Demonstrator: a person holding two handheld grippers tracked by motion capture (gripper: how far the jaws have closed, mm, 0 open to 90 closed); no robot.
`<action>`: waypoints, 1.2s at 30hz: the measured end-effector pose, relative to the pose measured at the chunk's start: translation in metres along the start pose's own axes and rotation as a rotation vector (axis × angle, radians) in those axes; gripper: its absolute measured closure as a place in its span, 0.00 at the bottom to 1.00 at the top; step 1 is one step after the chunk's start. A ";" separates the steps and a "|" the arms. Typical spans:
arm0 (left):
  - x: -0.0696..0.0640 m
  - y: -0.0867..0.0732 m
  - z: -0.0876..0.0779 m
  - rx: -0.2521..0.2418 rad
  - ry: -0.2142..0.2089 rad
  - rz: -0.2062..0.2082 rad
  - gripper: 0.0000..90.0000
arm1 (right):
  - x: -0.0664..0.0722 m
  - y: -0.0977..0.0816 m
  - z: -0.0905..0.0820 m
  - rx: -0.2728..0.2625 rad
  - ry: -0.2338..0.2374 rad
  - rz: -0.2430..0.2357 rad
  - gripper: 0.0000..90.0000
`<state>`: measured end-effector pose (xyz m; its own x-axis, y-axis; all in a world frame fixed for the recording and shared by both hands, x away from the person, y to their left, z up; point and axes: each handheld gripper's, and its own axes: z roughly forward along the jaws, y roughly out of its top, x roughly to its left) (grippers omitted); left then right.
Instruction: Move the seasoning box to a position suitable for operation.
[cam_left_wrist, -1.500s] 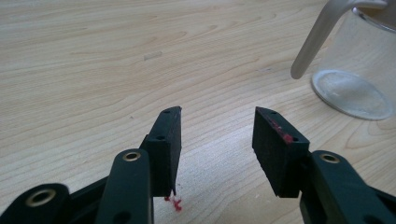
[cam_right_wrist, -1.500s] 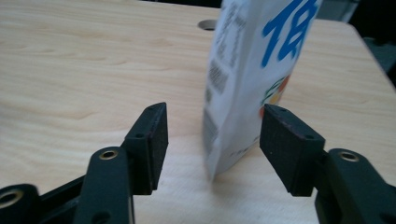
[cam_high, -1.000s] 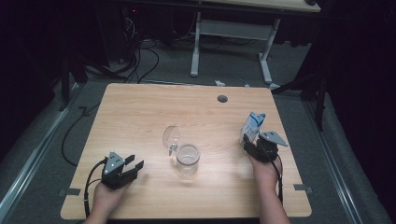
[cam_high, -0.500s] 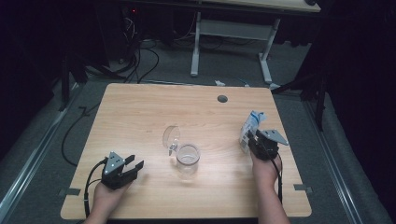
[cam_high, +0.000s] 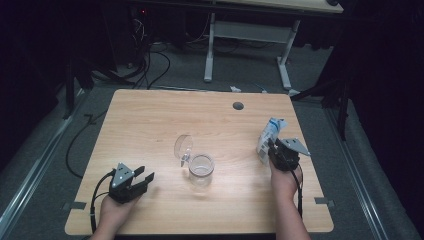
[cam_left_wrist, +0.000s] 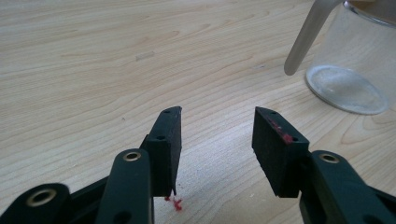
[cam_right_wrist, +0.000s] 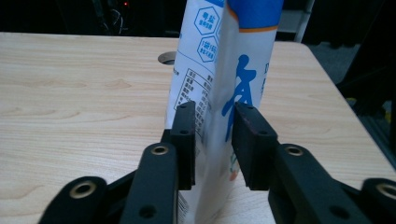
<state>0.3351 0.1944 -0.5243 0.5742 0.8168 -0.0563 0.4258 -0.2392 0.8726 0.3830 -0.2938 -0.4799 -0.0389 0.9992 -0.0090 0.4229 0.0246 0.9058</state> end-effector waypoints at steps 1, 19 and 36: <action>0.000 0.000 0.000 -0.002 0.002 0.000 0.59 | 0.000 0.000 0.001 0.000 -0.001 0.008 0.77; 0.000 0.000 0.000 -0.001 0.001 0.001 0.58 | 0.002 0.005 0.005 -0.006 0.002 0.018 0.87; -0.002 0.000 0.000 -0.009 -0.026 0.014 0.53 | -0.007 0.007 0.001 0.012 0.113 -0.031 0.96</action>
<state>0.3336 0.1931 -0.5243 0.5985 0.7991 -0.0565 0.4110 -0.2457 0.8779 0.3871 -0.3005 -0.4740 -0.1542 0.9880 0.0115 0.4305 0.0566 0.9008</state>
